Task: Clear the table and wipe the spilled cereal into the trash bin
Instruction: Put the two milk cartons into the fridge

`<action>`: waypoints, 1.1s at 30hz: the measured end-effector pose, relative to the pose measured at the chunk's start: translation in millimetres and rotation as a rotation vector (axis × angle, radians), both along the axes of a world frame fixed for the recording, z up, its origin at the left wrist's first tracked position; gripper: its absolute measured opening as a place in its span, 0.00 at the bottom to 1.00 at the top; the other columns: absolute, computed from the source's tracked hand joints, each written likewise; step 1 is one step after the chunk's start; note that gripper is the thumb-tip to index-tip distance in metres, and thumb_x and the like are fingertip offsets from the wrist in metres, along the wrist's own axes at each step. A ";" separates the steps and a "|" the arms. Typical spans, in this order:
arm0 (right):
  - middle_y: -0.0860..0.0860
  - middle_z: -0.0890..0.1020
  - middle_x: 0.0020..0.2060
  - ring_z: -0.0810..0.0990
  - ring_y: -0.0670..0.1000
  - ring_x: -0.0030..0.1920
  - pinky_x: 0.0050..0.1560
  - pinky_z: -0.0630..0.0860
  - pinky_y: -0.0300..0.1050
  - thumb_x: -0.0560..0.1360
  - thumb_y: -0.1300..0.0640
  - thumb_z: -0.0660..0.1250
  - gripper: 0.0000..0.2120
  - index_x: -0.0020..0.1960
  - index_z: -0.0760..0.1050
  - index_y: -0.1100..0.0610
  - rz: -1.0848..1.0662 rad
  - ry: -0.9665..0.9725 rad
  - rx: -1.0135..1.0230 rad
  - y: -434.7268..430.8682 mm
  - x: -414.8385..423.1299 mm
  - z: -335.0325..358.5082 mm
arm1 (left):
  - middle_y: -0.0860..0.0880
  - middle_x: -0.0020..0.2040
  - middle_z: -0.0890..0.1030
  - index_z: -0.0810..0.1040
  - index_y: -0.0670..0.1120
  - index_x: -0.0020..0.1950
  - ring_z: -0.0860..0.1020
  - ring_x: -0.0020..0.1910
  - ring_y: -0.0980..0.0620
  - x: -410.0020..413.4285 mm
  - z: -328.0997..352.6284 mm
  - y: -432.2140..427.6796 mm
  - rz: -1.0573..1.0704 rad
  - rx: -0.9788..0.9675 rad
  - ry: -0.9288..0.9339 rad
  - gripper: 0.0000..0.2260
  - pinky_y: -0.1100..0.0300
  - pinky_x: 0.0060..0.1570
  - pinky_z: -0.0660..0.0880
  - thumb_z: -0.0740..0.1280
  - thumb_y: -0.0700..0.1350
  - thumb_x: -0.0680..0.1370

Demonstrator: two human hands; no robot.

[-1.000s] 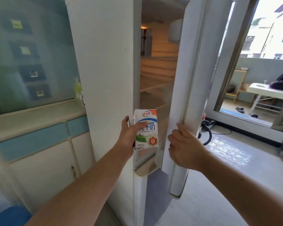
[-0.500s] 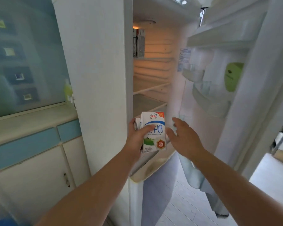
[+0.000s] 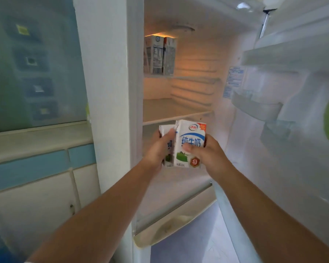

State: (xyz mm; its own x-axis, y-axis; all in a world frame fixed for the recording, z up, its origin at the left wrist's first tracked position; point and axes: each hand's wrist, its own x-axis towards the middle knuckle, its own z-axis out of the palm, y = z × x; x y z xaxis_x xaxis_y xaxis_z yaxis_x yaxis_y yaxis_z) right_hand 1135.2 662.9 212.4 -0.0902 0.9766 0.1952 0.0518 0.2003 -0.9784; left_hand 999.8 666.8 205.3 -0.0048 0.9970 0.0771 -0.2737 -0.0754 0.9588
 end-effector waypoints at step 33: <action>0.50 0.86 0.40 0.84 0.53 0.42 0.43 0.82 0.53 0.68 0.63 0.68 0.13 0.52 0.75 0.57 0.250 0.444 0.090 249.9 -10.2 31.3 | 0.45 0.59 0.75 0.69 0.49 0.65 0.76 0.57 0.43 -21.0 44.8 182.7 0.951 0.185 0.377 0.16 0.43 0.54 0.76 0.61 0.49 0.77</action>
State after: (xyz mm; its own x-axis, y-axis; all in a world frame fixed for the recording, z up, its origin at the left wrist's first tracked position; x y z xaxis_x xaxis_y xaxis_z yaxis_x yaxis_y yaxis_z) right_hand 1125.1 912.8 243.7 -0.2078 0.9135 0.3498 -0.4248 0.2379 -0.8735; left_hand 978.8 849.5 250.2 -0.7264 0.5669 0.3886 0.2913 -0.2582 0.9211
